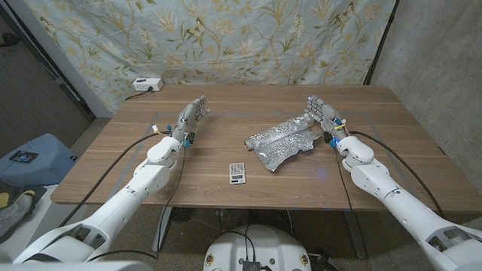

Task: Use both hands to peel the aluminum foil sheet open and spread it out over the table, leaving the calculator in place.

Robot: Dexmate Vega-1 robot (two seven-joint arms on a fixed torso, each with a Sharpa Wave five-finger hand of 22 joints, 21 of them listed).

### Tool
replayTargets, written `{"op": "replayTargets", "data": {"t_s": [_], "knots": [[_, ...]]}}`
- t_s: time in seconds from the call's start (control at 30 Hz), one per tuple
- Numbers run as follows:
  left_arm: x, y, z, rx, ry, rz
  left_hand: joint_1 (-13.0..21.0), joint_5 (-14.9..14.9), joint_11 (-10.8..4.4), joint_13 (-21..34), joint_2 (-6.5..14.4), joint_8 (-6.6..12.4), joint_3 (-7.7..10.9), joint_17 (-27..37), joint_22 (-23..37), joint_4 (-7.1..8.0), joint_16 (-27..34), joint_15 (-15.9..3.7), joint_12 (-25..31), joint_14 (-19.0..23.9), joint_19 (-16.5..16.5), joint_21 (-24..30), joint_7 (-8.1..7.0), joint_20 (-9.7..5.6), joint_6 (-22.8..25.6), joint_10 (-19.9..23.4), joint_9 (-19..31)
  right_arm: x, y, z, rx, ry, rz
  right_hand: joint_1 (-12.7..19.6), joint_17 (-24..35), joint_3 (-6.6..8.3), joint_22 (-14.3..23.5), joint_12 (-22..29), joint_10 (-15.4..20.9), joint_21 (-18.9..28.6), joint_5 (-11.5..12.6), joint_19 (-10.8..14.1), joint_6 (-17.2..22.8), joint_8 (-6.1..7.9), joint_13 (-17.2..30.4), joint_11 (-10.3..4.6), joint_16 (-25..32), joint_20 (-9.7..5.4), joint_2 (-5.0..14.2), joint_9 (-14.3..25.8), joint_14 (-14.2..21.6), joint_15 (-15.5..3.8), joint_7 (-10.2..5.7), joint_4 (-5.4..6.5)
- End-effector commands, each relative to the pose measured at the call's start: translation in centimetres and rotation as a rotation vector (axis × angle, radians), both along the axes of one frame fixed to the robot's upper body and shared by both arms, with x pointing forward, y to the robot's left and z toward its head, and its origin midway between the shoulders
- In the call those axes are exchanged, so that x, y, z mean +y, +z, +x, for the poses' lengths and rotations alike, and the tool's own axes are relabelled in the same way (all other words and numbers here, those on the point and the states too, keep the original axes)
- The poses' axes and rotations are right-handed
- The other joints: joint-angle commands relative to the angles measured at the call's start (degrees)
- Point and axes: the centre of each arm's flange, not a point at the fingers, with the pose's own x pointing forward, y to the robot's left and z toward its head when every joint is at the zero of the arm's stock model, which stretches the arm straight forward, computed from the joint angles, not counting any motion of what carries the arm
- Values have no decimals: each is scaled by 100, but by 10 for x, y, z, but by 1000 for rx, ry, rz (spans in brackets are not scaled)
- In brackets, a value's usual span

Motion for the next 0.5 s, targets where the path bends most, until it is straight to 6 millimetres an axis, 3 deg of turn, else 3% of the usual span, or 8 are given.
{"op": "replayTargets", "data": {"t_s": [0.03, 0.5], "knots": [[0, 2, 2, -1, -2, 6, 77, 49, 24, 3, -3, 25, 30, 5, 10, -34, 30, 33, 36, 15, 45, 19, -13, -8, 86, 52, 11, 1, -6, -3, 8, -2, -1, 59, 6, 40, 27, 23, 49, 36, 41, 60, 40, 28, 17, -4, 41, -16, -6, 9, 46, -6, 5, -29], [5, 2, -4, -13, 17, 10, 117, 52, 14, -18, -4, 24, 21, 1, 11, -117, 29, 35, 35, 22, 53, 7, 0, -8, 107, 48, 13, 0, 11, -7, -31, -13, -51, 78, -17, 39, 26, 15, 18, 24, 43, 62, 20, 21, 15, -11, 35, -17, -12, 7, 21, -3, 7, -58]]}}
